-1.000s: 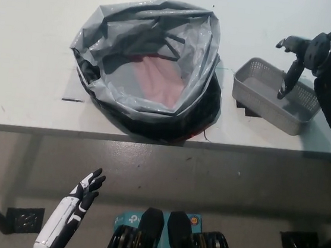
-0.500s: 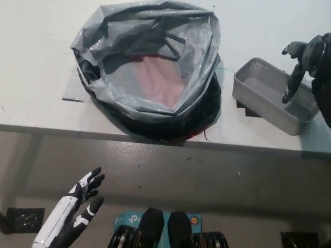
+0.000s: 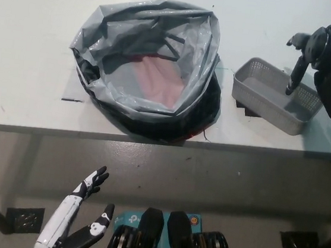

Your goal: Use the right hand to pick up a small rectangular container and put it into a plastic bag and lift the bag

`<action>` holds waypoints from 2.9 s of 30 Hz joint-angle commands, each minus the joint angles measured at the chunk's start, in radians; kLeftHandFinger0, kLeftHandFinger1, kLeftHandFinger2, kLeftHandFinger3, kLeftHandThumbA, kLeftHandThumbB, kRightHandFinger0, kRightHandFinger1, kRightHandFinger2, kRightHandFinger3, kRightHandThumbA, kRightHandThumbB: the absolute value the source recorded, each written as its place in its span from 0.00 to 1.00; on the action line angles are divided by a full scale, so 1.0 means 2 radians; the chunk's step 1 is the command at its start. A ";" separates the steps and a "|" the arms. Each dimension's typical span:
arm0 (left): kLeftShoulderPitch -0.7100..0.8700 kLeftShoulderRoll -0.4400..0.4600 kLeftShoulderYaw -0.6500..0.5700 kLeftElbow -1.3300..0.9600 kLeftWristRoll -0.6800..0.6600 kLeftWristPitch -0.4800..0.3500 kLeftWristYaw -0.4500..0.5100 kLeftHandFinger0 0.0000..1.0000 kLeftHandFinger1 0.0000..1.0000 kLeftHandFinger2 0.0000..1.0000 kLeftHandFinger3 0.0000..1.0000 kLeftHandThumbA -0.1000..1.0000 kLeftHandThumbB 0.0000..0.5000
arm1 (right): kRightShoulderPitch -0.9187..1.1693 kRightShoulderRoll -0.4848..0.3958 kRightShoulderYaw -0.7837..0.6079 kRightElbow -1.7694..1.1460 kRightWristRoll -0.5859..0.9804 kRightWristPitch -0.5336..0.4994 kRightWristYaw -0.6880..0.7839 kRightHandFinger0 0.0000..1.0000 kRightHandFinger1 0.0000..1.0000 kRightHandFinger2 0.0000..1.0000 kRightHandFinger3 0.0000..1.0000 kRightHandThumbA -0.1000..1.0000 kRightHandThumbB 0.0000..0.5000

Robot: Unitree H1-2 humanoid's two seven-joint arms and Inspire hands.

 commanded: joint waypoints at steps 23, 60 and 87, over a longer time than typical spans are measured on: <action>-0.015 0.012 -0.007 -0.001 0.022 -0.024 -0.008 1.00 1.00 1.00 1.00 1.00 0.53 | -0.044 -0.008 -0.019 -0.052 0.052 0.007 -0.002 1.00 1.00 1.00 1.00 1.00 0.89; -0.026 0.019 -0.011 -0.006 0.025 -0.012 -0.013 1.00 1.00 1.00 1.00 1.00 0.58 | 0.016 0.001 -0.004 -0.064 0.022 0.008 -0.009 1.00 1.00 1.00 1.00 1.00 0.93; -0.028 0.019 -0.013 -0.003 0.026 -0.020 -0.011 1.00 1.00 1.00 1.00 1.00 0.60 | 0.013 0.009 -0.022 -0.039 0.019 0.008 -0.030 1.00 1.00 1.00 1.00 1.00 1.00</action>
